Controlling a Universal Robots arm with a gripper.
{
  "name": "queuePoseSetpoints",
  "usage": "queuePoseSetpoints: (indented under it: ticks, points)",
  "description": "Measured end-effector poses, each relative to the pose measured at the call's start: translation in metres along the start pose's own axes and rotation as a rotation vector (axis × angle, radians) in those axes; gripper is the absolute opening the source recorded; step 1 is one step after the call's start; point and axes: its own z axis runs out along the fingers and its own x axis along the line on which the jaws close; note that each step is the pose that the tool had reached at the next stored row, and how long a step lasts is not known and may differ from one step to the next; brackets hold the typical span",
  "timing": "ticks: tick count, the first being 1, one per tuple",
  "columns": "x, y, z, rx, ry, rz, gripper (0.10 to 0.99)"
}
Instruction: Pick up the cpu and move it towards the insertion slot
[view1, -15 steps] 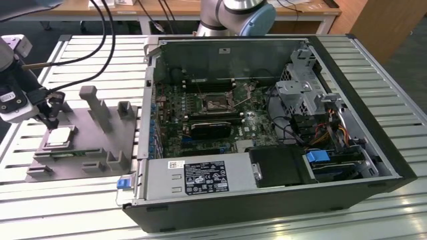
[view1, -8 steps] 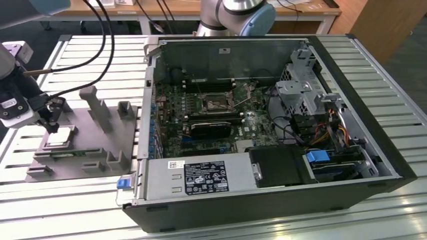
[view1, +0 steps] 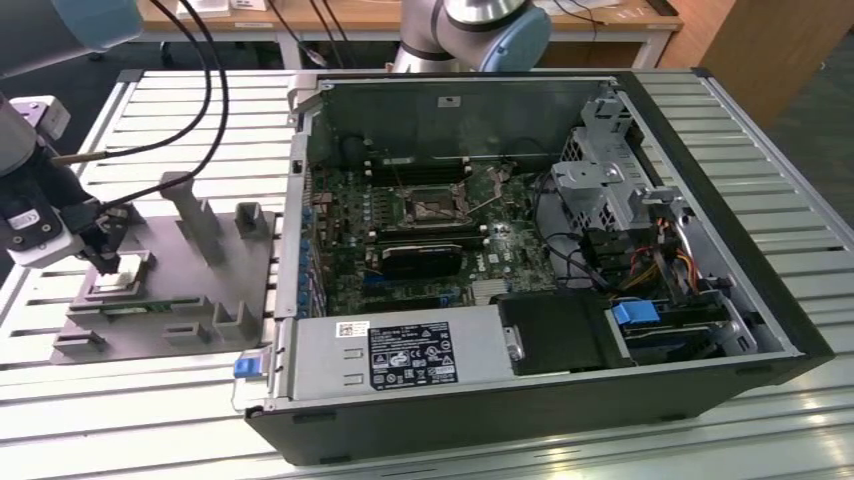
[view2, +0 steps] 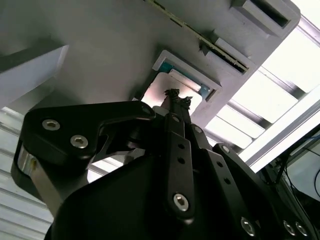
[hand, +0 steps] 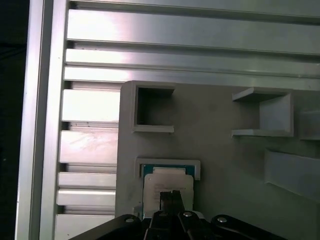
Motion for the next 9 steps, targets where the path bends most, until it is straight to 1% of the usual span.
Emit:
queuePoseSetpoints:
  ticks: [3,9]
  points:
    - [0.0013,-0.0004,0.0045,0.000,0.0001,0.000,0.102]
    - [0.0015,-0.0004,0.0050,0.000,0.0002,0.000,0.102]
